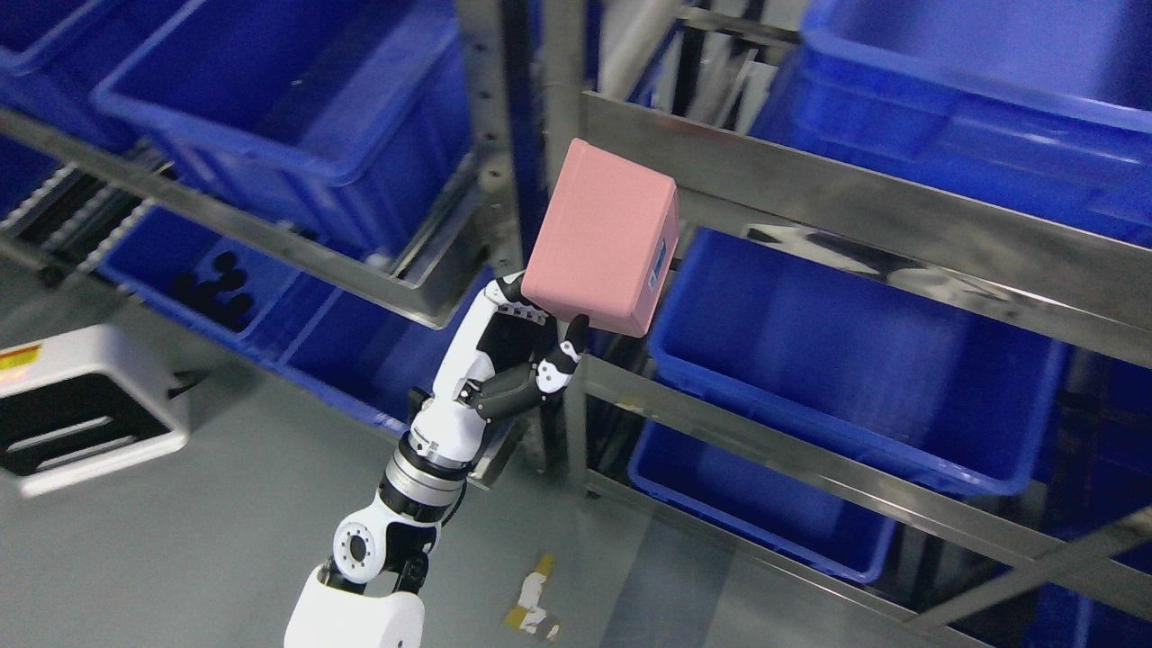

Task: Place storage box into left shelf container
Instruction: 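Lower the pink box with the left hand into the blue bin below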

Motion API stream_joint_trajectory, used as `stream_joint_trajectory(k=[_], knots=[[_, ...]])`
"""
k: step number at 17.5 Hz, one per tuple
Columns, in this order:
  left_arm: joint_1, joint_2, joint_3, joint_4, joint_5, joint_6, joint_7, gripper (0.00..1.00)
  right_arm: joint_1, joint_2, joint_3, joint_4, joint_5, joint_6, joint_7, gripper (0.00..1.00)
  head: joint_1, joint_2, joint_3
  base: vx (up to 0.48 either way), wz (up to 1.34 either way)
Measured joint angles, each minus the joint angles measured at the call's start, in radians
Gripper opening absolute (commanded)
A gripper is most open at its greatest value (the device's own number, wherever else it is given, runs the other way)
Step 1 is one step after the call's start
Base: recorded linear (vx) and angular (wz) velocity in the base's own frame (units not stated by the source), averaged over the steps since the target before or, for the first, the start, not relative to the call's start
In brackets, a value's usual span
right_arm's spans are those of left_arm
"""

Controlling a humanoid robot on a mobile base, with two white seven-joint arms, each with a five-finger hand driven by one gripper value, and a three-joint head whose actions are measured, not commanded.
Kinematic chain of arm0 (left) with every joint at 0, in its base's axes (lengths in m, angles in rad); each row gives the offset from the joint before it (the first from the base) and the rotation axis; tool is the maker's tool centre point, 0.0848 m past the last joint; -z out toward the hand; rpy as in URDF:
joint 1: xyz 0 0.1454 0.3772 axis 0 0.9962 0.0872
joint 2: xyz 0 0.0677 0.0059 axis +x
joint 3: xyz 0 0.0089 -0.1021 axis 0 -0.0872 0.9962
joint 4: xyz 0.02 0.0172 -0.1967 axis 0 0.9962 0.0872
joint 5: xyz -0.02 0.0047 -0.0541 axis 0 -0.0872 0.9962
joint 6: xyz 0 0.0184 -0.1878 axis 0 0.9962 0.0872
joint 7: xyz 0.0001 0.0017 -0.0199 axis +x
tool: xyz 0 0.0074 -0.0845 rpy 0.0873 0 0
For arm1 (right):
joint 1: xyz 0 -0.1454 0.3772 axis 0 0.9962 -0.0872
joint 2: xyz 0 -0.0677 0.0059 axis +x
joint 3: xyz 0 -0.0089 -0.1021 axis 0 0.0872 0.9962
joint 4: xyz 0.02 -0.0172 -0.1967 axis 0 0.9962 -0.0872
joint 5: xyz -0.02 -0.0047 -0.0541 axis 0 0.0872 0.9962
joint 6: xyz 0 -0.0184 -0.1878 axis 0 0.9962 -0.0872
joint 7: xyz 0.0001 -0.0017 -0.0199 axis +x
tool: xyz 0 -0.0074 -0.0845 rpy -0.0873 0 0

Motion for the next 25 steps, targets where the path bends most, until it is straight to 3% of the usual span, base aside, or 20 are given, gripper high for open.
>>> stream_joint_trajectory(k=[4, 11, 18, 25], knots=[[0.094, 0.0, -0.016, 0.0, -0.002, -0.178, -0.143, 0.02, 0.0, 0.0, 0.0, 0.0, 0.0, 0.0, 0.0, 1.0, 0.0, 0.0, 0.0, 0.123, -0.89], [0.23, 0.0, -0.049, 0.051, -0.031, -0.239, -0.211, 0.02, 0.0, 0.0, 0.0, 0.0, 0.0, 0.0, 0.0, 1.0, 0.0, 0.0, 0.0, 0.099, -0.56], [0.219, 0.0, 0.049, 0.139, -0.073, -0.037, -0.137, 0.02, 0.0, 0.0, 0.0, 0.0, 0.0, 0.0, 0.0, 1.0, 0.0, 0.0, 0.0, 0.043, -0.19], [-0.016, 0.0, 0.16, 0.287, -0.296, 0.085, -0.107, 0.03, 0.0, 0.0, 0.0, 0.0, 0.0, 0.0, 0.0, 1.0, 0.0, 0.0, 0.0, -0.004, 0.02]])
